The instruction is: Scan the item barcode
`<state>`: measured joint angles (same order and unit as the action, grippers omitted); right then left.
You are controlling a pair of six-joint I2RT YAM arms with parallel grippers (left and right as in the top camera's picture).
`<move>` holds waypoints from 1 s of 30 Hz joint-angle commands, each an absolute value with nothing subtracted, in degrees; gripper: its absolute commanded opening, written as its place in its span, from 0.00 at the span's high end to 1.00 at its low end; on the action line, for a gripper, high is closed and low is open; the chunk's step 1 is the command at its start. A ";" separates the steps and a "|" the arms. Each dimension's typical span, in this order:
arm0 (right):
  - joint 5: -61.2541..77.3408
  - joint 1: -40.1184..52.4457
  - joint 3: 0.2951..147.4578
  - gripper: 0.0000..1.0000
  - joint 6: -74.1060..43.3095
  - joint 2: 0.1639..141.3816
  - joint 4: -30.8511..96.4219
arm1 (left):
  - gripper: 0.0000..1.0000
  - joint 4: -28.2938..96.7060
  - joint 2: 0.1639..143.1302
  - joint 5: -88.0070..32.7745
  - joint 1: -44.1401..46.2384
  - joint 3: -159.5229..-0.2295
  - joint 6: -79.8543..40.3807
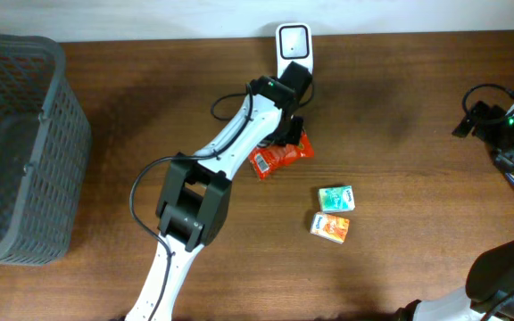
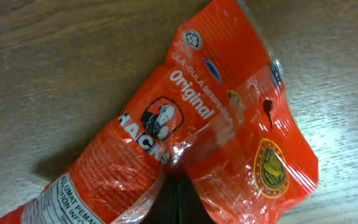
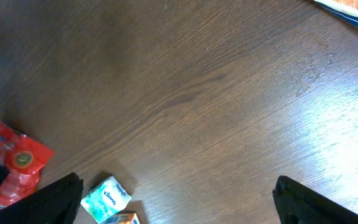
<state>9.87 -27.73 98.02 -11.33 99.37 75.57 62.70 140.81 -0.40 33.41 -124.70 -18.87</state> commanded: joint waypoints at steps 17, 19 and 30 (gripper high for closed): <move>6.09 -27.77 98.04 0.01 -11.79 98.83 68.34 | 0.01 87.66 128.68 6.11 15.42 -139.59 -17.98; 11.40 -27.77 98.04 0.01 -14.20 98.83 65.73 | 0.01 86.30 128.92 0.93 13.43 -136.73 -17.93; 26.44 -9.74 93.10 0.01 -8.36 102.96 62.43 | 0.03 63.33 130.39 -19.25 14.22 -108.03 -13.19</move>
